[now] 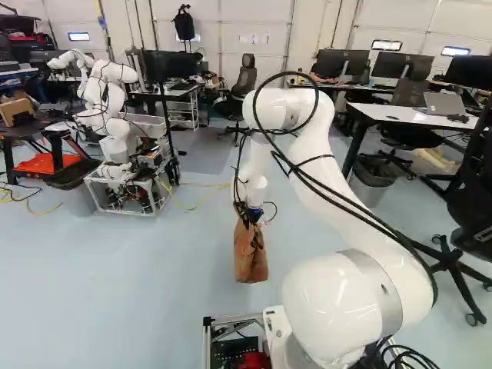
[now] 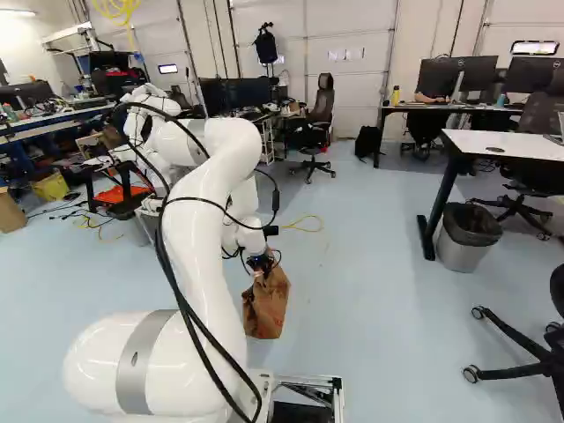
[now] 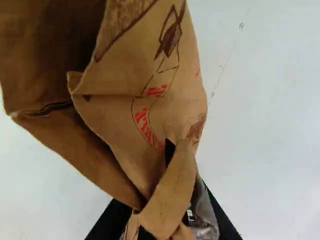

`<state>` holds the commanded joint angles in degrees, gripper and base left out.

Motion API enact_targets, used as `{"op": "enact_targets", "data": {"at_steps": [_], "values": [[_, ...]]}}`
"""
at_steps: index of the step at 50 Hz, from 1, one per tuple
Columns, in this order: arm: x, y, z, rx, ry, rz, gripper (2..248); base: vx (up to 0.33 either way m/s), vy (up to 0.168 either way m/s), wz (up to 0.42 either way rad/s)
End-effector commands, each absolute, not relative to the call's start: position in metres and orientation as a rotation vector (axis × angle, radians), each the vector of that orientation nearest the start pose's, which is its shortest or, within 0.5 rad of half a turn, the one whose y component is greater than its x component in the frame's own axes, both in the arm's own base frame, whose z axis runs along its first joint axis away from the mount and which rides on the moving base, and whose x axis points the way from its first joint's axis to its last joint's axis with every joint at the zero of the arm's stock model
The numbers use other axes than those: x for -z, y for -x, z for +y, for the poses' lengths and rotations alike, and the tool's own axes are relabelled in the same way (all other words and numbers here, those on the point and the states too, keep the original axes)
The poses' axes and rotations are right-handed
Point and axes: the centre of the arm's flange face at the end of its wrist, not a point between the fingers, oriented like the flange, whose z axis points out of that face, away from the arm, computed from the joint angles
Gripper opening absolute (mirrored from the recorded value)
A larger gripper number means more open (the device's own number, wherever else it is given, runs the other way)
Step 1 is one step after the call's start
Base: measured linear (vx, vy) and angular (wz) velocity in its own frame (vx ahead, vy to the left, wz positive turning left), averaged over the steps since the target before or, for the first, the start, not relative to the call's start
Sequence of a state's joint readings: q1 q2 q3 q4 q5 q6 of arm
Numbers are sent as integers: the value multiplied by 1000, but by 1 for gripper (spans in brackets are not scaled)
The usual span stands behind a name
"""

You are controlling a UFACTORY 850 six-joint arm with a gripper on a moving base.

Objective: Pick up the grocery bag from the ground

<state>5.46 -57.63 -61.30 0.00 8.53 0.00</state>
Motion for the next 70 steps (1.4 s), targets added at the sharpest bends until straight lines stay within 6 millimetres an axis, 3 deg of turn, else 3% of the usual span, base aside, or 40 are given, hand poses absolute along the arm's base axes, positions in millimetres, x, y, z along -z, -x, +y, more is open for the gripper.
{"op": "enact_targets", "data": {"at_steps": [70], "values": [[-173,-470,49,419,3096,-159,19,0,0,0]]}}
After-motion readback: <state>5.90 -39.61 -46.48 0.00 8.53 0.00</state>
